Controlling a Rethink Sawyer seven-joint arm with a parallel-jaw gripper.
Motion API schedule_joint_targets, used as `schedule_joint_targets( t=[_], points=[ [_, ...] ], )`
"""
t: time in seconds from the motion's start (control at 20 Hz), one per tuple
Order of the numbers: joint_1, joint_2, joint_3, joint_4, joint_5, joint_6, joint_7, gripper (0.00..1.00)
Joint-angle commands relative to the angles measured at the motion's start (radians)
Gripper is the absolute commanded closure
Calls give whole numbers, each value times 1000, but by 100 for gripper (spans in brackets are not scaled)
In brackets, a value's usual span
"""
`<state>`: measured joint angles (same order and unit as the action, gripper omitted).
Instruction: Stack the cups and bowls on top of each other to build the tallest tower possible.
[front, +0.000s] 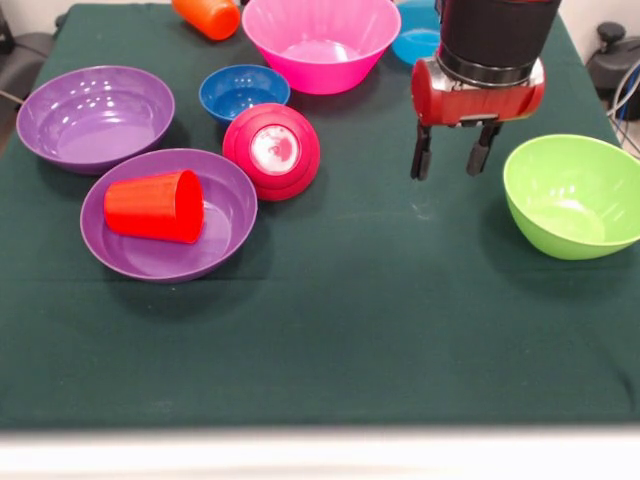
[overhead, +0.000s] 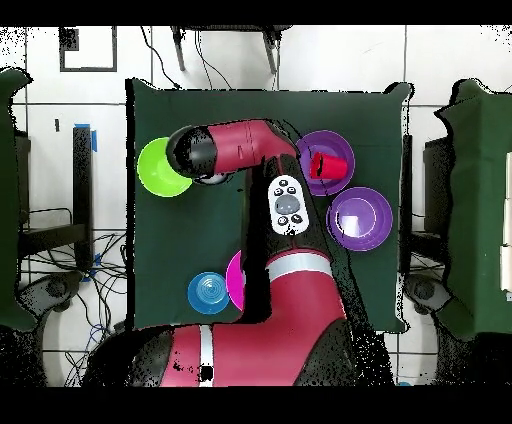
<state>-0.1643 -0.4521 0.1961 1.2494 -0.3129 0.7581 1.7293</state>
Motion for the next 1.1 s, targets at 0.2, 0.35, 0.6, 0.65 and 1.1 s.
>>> schedule_joint_targets(
  t=[0.2, 0.35, 0.6, 0.65, 1.1],
  points=[
    [7, 12, 95, -26, 63, 180, -37, 0],
    [15, 1, 97, -65, 84, 272, -59, 0],
    [31, 15, 95, -122, 90, 326, -61, 0],
    [38, 16, 89, -129, 86, 327, -54, 0],
    [74, 95, 78, -165, 66, 139, 39, 0]
  ],
)
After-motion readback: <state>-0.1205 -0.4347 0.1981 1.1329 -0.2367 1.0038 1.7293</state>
